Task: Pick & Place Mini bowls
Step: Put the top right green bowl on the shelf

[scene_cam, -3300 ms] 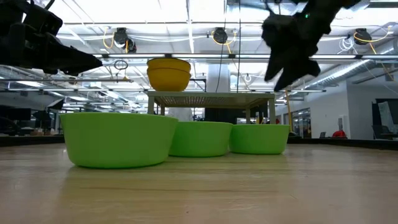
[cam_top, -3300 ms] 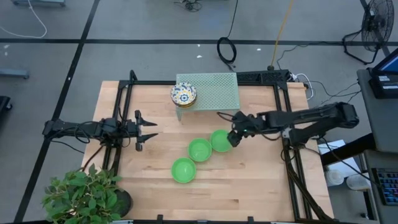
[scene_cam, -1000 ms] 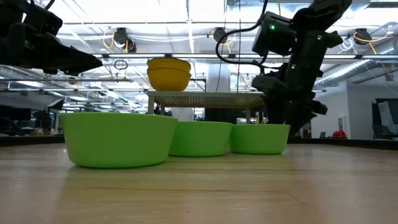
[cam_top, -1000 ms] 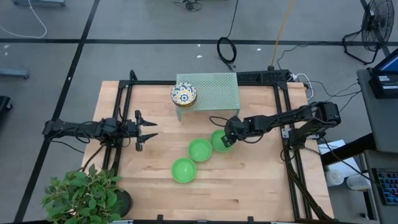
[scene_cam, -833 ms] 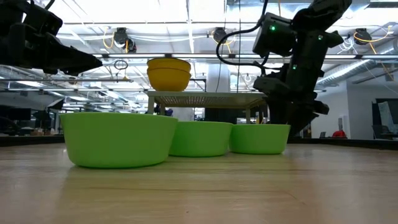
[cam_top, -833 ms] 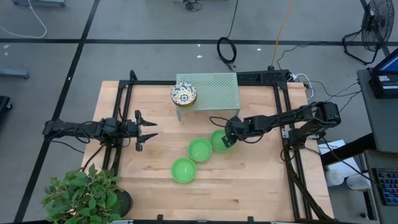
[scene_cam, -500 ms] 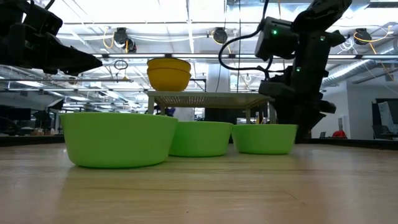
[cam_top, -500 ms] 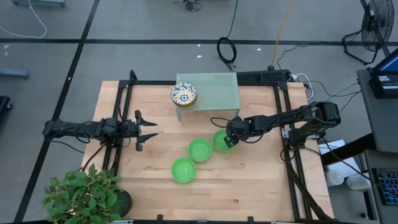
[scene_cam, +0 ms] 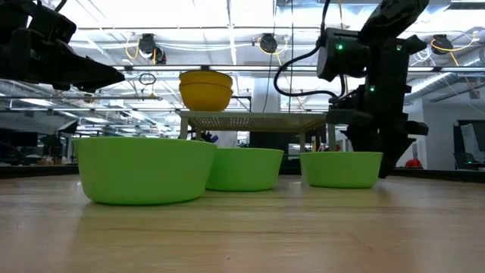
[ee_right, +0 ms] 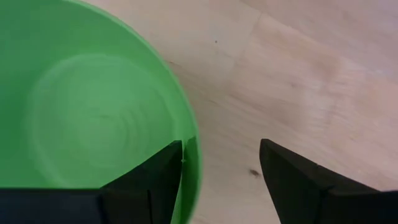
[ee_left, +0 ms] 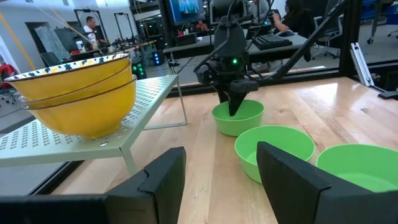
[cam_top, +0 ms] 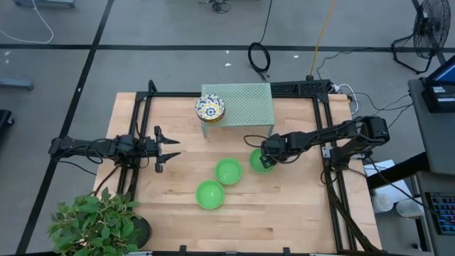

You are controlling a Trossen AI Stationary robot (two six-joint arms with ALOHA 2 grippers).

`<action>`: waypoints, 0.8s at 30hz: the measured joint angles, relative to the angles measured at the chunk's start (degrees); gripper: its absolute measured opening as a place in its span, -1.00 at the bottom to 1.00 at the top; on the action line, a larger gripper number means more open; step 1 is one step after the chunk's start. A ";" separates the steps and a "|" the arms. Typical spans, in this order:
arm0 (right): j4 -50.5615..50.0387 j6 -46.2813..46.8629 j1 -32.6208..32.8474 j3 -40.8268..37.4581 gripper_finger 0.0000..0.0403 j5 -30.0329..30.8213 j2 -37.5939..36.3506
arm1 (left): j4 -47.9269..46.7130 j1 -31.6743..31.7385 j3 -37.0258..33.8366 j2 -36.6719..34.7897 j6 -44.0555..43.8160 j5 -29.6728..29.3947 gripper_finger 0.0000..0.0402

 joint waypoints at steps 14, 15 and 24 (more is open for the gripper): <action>-0.10 -6.74 -0.04 0.00 0.01 1.81 0.00 | -0.01 0.02 -0.02 0.02 1.05 -5.34 0.01; -0.10 -7.76 -0.04 0.00 0.01 1.79 0.00 | -0.01 0.00 -0.01 0.01 1.09 -5.58 0.01; 1.21 -26.14 0.13 0.00 0.01 1.61 0.00 | 0.01 0.00 -0.02 0.00 0.05 -5.61 0.01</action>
